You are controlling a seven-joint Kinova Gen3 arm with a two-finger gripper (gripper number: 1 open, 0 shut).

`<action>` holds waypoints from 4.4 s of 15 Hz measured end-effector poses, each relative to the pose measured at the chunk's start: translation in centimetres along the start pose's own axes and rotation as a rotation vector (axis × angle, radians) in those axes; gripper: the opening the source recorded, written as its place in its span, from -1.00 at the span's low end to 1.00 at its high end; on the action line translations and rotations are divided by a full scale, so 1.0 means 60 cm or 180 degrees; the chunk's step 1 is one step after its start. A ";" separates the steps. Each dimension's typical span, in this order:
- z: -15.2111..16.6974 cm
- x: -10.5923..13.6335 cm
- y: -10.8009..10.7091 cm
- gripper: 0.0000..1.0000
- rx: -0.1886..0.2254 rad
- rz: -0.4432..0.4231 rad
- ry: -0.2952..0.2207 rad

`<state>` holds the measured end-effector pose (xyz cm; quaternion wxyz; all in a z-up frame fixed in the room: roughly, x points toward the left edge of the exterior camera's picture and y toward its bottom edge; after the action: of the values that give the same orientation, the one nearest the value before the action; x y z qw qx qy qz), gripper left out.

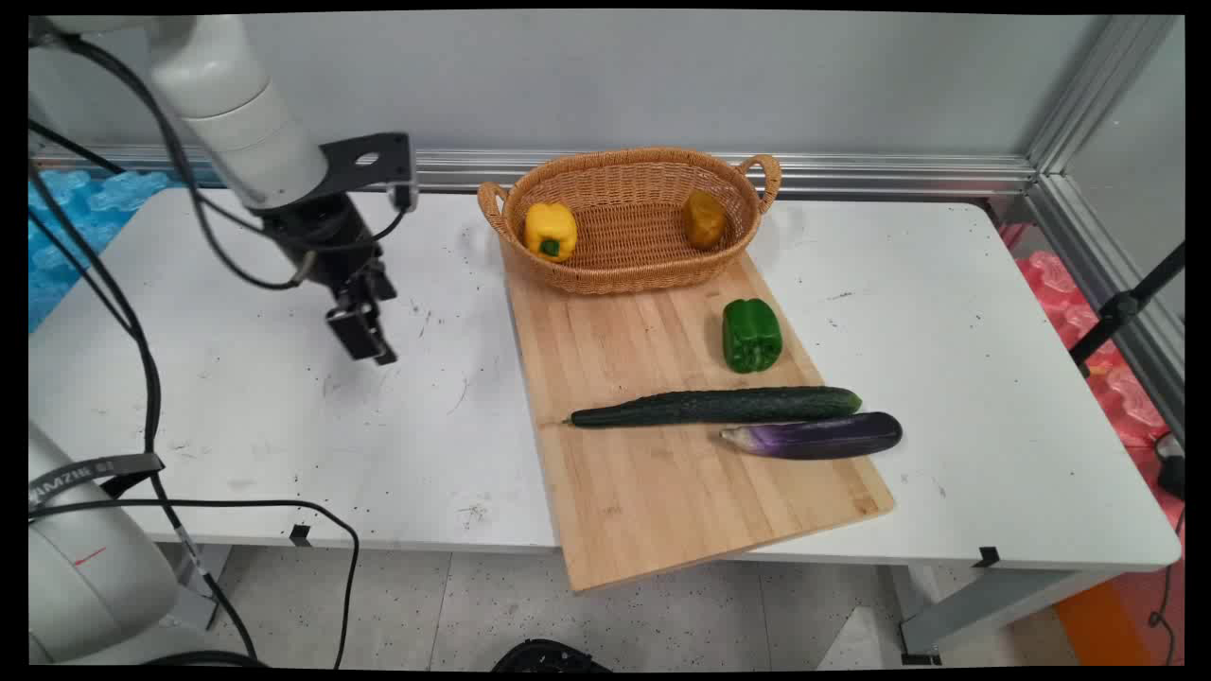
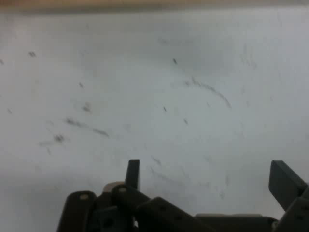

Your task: Pick up the potato from the vegetable basket

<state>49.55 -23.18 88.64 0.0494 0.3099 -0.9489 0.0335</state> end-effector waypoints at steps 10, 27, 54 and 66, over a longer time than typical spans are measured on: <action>-0.025 0.182 -0.103 1.00 0.0401 -0.0158 0.0740; 0.067 0.409 -0.254 1.00 0.0279 0.0323 0.1549; 0.234 0.481 -0.278 1.00 0.0093 -0.0049 0.1696; 0.263 0.486 -0.269 1.00 0.0131 -0.0255 0.1677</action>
<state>34.51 -54.71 76.86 0.2897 0.3288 -0.8894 0.1304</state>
